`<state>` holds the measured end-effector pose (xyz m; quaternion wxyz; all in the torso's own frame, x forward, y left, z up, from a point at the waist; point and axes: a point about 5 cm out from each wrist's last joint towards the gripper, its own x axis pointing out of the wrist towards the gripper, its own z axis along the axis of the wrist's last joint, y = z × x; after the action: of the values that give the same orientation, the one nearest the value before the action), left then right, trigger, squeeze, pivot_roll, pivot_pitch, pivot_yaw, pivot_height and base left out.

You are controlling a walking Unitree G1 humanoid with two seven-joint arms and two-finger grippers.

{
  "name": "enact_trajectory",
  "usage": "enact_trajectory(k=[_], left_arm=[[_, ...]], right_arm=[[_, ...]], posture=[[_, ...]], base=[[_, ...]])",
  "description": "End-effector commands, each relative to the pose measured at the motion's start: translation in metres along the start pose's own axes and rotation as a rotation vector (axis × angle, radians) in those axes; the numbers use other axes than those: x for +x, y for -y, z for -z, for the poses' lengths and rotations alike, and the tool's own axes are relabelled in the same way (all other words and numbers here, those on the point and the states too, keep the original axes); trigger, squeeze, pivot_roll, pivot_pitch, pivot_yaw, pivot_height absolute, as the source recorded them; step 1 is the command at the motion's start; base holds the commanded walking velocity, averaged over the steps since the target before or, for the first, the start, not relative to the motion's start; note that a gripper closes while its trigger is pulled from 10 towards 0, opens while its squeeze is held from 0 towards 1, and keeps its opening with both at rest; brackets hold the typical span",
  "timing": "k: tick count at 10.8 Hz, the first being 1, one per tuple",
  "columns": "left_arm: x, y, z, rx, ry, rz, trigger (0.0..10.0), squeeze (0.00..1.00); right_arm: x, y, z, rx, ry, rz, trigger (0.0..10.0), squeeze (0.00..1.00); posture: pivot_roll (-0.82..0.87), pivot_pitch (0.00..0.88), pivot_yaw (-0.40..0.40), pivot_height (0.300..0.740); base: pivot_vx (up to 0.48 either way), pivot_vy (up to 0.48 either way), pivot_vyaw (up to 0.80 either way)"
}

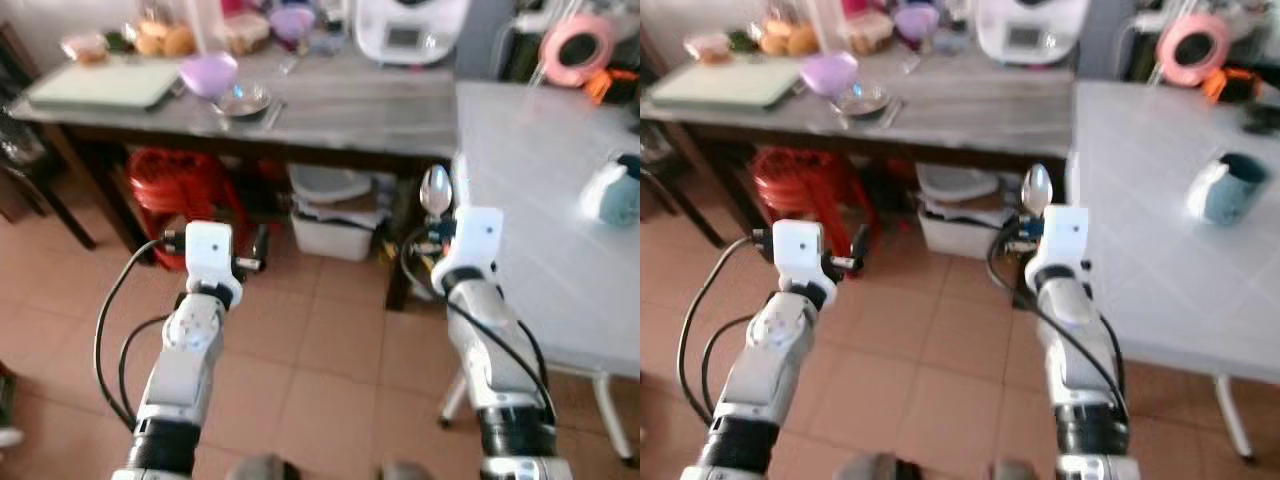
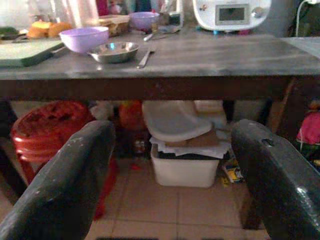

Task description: Setting the table

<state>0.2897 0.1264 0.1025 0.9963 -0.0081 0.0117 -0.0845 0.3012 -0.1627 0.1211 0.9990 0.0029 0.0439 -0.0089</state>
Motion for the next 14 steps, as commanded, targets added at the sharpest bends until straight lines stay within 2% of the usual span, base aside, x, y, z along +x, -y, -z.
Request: enact_trajectory(k=[1,5,7,9,10,11,12,14], left_arm=[[0.001,0.006,-0.004,0.005,0.018,0.026,10.0,0.0],[0.002,0.007,-0.005,0.017,0.031,0.034,10.0,0.0],[0.002,0.004,-0.007,0.028,0.041,-0.006,10.0,0.0],[0.0,-0.002,-0.009,0.042,0.066,-0.054,10.0,0.0],[-0.004,-0.004,-0.008,0.051,0.067,-0.062,10.0,0.0],[-0.01,-0.01,-0.006,0.065,0.071,-0.105,10.0,0.0],[-0.012,-0.015,-0.002,0.058,0.052,-0.135,10.0,0.0],[-0.011,-0.008,-0.005,0.055,0.074,-0.05,10.0,0.0]], right_arm=[[-0.001,0.004,-0.005,0.008,0.017,0.008,10.0,0.0],[-0.002,0.003,-0.004,0.0,0.024,0.01,10.0,0.0],[-0.006,0.008,-0.01,-0.005,0.074,0.048,10.0,0.0],[-0.023,0.015,-0.016,-0.037,0.156,0.073,10.0,0.0],[-0.03,0.017,-0.016,-0.081,0.172,0.072,10.0,0.0],[-0.039,0.019,-0.016,-0.163,0.205,0.059,10.0,0.0],[-0.042,0.021,-0.012,-0.152,0.194,0.068,10.0,0.0],[-0.039,0.019,-0.013,-0.104,0.193,0.083,10.0,0.0]], posture=[[-0.05,0.0,0.049,0.74],[-0.05,0.0,0.049,0.74],[-0.05,0.0,0.046,0.74],[-0.04,0.0,0.045,0.74],[-0.04,0.0,0.046,0.74],[-0.04,0.0,0.042,0.74],[-0.04,0.0,0.045,0.74],[-0.04,0.0,0.05,0.74]], base=[[0.262,0.401,0.0],[0.28,0.39,0.0],[0.3,0.375,0.0],[0.3,0.375,0.0],[0.3,0.375,0.0],[0.345,0.334,0.0],[0.416,0.0,0.0],[0.424,0.0,0.0]])
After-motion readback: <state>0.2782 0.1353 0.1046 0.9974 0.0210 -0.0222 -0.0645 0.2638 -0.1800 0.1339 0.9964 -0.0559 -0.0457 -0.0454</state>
